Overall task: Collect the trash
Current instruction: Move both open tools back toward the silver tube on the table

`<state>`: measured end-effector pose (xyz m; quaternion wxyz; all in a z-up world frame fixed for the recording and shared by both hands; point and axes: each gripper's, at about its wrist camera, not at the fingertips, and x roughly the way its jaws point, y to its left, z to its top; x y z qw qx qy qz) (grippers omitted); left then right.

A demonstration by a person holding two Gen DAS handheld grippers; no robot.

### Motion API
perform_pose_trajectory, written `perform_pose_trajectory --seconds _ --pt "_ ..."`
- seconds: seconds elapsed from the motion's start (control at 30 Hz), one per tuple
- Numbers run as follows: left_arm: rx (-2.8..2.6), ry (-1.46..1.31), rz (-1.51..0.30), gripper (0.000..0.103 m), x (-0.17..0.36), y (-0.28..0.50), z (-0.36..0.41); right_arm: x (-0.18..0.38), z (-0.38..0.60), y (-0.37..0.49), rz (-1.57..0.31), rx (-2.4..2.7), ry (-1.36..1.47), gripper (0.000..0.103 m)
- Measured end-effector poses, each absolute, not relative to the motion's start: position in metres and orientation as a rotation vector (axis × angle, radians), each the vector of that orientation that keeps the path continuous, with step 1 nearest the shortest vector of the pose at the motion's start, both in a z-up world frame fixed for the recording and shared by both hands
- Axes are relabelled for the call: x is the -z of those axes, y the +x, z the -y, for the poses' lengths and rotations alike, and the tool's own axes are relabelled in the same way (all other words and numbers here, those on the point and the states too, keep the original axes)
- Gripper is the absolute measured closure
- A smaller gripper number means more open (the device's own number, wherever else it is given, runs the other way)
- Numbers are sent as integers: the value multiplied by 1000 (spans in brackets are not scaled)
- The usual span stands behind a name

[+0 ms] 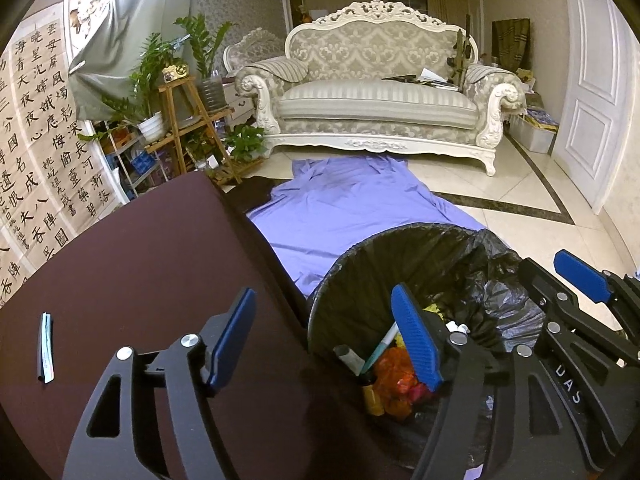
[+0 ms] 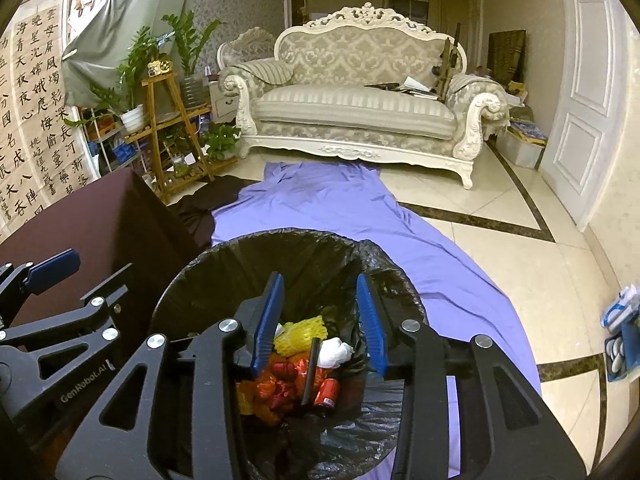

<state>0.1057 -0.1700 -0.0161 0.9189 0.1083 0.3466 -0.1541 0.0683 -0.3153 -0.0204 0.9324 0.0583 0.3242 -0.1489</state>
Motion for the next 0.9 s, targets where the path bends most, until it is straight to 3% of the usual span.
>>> perform_pose_trajectory --seconds 0.17,0.47,0.9 --pt "323 227 -709 31 16 103 173 19 313 66 -659 312 116 57" --pt "314 210 -713 29 15 96 165 15 316 58 -661 327 134 56" --pt "176 161 -750 29 16 84 81 8 253 64 -682 177 112 56"
